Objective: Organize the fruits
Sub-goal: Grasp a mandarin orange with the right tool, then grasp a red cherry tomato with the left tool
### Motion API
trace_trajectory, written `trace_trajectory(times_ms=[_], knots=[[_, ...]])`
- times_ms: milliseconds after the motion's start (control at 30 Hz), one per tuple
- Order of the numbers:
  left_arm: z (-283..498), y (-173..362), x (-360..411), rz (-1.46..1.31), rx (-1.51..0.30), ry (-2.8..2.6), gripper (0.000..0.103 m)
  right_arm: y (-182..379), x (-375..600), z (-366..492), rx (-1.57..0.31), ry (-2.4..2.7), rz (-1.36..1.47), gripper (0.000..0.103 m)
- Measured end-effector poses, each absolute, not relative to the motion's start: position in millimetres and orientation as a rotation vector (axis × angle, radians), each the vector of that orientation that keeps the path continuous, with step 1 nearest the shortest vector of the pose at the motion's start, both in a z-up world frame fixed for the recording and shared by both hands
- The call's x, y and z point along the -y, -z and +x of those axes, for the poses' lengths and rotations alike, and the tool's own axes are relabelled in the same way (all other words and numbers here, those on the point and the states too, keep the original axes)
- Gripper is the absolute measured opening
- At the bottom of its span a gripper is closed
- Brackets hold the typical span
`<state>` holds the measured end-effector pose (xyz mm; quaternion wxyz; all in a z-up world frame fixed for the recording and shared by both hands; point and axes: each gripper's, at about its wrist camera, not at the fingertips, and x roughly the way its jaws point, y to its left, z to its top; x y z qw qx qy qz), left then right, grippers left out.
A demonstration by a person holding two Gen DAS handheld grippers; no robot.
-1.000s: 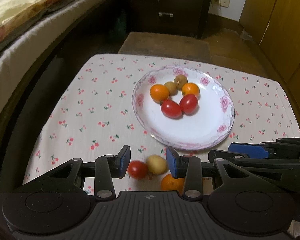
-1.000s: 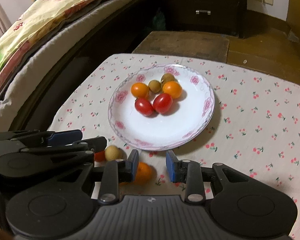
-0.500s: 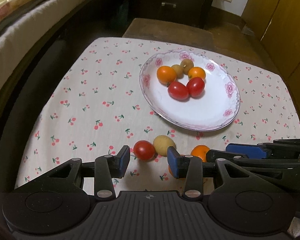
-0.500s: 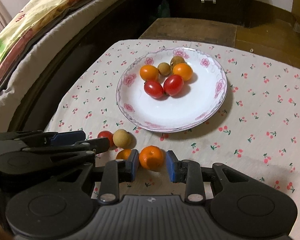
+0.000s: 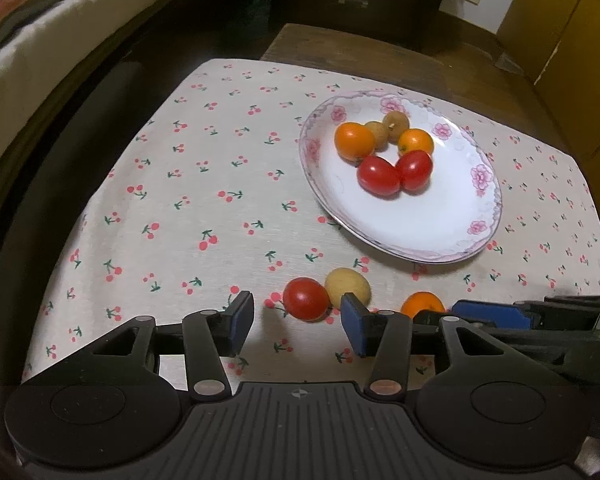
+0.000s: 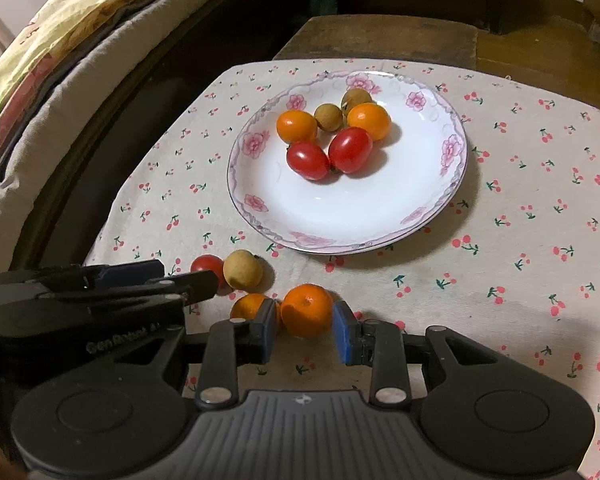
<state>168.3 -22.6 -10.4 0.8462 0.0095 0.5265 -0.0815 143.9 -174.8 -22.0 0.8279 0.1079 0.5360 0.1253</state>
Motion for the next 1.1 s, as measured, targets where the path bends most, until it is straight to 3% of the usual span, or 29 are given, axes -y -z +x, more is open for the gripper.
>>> trace_trajectory(times_ms=[433, 533, 667, 1100], knots=[[181.9, 19.4, 21.5, -0.026, -1.126, 0.142, 0.057, 36.7, 178.5, 152.6, -1.138, -0.261, 0.261, 0.034], [184.9, 22.2, 21.3, -0.064, -1.131, 0.158, 0.064, 37.7, 176.4, 153.5, -1.137, -0.271, 0.252, 0.034], [184.1, 19.9, 29.4, -0.038, -1.109, 0.168, 0.065, 36.8, 172.9, 152.1, -1.129, -0.286, 0.213, 0.034], [187.1, 30.5, 27.6, -0.033, -1.145, 0.159, 0.052, 32.2, 179.4, 149.1, -1.120, -0.280, 0.232, 0.034]])
